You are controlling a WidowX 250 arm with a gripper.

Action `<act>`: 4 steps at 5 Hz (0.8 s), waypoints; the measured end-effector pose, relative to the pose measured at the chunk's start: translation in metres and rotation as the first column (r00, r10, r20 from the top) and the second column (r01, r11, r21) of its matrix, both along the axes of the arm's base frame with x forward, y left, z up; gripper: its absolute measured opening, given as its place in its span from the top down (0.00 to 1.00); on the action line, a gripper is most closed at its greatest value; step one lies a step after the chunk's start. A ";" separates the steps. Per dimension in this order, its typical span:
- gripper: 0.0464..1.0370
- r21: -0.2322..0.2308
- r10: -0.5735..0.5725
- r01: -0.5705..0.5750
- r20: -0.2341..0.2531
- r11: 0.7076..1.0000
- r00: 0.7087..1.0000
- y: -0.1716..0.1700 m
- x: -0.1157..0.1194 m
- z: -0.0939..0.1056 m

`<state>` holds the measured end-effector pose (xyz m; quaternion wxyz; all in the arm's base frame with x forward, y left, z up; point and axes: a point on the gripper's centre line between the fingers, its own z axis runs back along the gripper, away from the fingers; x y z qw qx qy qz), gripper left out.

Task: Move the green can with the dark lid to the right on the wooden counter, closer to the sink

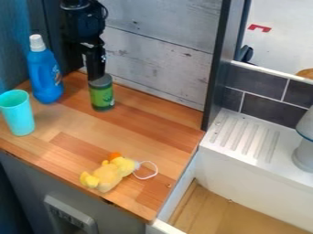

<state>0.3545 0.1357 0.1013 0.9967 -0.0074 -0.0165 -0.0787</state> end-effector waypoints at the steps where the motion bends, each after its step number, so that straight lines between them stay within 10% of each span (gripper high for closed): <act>1: 0.03 -0.016 -0.002 0.001 -0.040 1.000 0.999 -0.002 -0.002 -0.015; 4: 0.03 0.094 0.036 -0.039 0.040 0.995 0.999 0.036 0.010 0.003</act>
